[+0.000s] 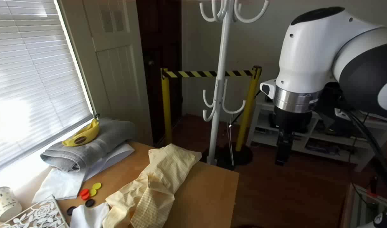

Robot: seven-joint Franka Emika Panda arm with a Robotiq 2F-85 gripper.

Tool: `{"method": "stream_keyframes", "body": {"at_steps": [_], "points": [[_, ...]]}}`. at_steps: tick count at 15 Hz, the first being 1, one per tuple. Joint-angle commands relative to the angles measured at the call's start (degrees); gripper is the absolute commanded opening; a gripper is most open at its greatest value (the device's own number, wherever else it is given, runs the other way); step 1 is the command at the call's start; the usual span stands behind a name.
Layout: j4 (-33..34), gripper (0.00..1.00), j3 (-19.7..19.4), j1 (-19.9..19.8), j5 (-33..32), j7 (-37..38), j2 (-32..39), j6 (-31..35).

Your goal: Hang the towel on the white stand.

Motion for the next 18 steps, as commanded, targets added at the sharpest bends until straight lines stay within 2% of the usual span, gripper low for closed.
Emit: {"method": "stream_keyframes", "body": {"at_steps": [1, 14, 18], "points": [[0.09, 1.00, -1.26, 1.42, -0.59, 0.53, 0.24, -0.10], [0.09, 1.00, -1.26, 1.42, -0.59, 0.53, 0.23, -0.10], [0.36, 1.00, -2.75, 0.31, -7.78, -5.66, 2.90, 13.25]]}}
